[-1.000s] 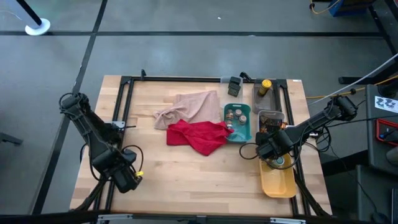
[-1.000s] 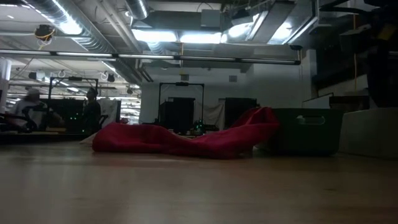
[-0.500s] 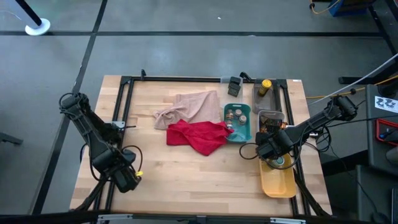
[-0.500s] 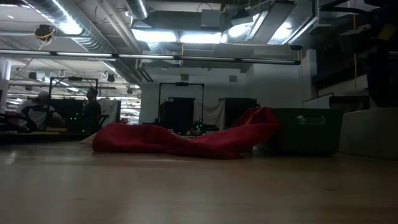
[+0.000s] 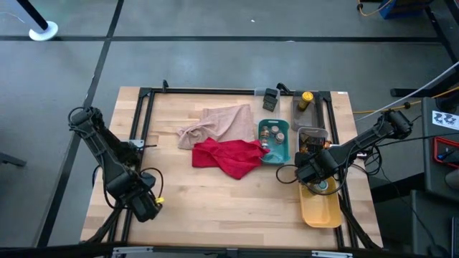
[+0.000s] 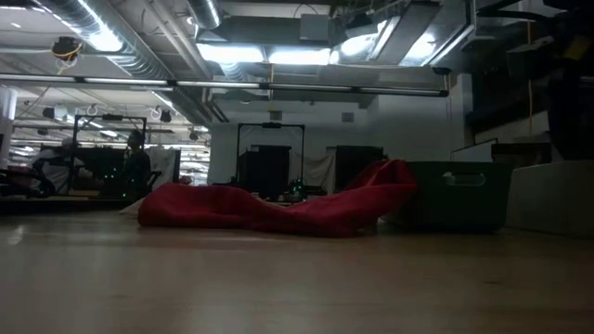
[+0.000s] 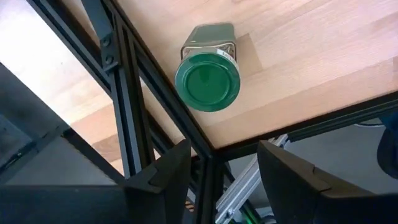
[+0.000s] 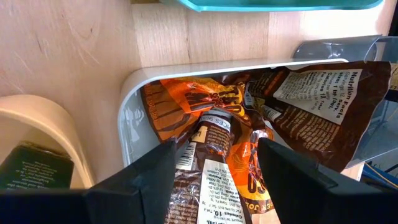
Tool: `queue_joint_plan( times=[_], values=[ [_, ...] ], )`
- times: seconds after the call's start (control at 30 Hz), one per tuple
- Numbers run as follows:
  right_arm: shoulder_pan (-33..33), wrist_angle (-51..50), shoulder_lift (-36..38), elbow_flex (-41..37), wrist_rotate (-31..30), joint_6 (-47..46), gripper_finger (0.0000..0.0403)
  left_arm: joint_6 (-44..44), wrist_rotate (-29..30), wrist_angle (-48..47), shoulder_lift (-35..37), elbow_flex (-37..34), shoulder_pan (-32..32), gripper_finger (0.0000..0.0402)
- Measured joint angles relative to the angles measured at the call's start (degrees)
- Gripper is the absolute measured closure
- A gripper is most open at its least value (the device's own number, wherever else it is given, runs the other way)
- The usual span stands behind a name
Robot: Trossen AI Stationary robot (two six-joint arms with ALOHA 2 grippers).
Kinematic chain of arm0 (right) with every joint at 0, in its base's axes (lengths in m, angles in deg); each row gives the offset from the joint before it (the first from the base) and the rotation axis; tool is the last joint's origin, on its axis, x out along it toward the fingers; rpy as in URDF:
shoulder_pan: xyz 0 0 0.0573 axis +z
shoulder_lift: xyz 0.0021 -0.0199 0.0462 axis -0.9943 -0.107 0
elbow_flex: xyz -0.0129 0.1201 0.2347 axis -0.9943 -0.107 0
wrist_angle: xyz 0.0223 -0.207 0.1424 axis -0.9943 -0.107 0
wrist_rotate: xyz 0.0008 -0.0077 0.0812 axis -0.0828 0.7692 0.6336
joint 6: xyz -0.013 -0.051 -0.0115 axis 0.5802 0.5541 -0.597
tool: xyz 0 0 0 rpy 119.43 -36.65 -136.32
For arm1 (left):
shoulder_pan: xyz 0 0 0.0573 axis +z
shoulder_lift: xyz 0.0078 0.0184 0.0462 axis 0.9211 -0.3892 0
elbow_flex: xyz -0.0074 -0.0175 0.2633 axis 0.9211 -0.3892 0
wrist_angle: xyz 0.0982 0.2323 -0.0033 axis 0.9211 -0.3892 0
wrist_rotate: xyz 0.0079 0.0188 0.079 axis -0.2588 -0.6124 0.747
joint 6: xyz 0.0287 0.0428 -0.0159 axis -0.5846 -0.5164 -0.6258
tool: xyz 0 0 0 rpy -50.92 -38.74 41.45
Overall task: Sort spices by type
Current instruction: Put the dark green seasoning bottle into the light yellow bin
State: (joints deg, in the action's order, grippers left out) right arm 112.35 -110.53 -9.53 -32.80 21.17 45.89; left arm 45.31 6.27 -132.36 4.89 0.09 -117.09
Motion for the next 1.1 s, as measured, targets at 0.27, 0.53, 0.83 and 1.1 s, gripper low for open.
queue_joint_plan(
  times=[0.27, 0.53, 0.83, 1.1],
  values=[
    [0.0, 0.02, 0.0, 0.0, 0.0, 0.0, 0.0178, -6.96, 3.74, 0.5, -0.07, 0.0, 0.07, 0.0233],
    [-0.01, 0.0, 0.0, 0.0, 0.53, 0.0, 0.0178, -3.68, 2.54, -1.25, -0.07, -0.15, 0.07, 0.0233],
    [-0.02, 0.0, 0.0, 0.0, 1.51, 0.0, 0.0178, -2.42, -4.39, 8.12, -0.14, -6.91, 0.34, 0.0233],
    [-0.01, 0.02, 0.0, 0.0, 1.51, 0.01, 0.0178, -5.07, -3.97, 8.08, -0.12, -7.45, -0.25, 0.0233]
  ],
)
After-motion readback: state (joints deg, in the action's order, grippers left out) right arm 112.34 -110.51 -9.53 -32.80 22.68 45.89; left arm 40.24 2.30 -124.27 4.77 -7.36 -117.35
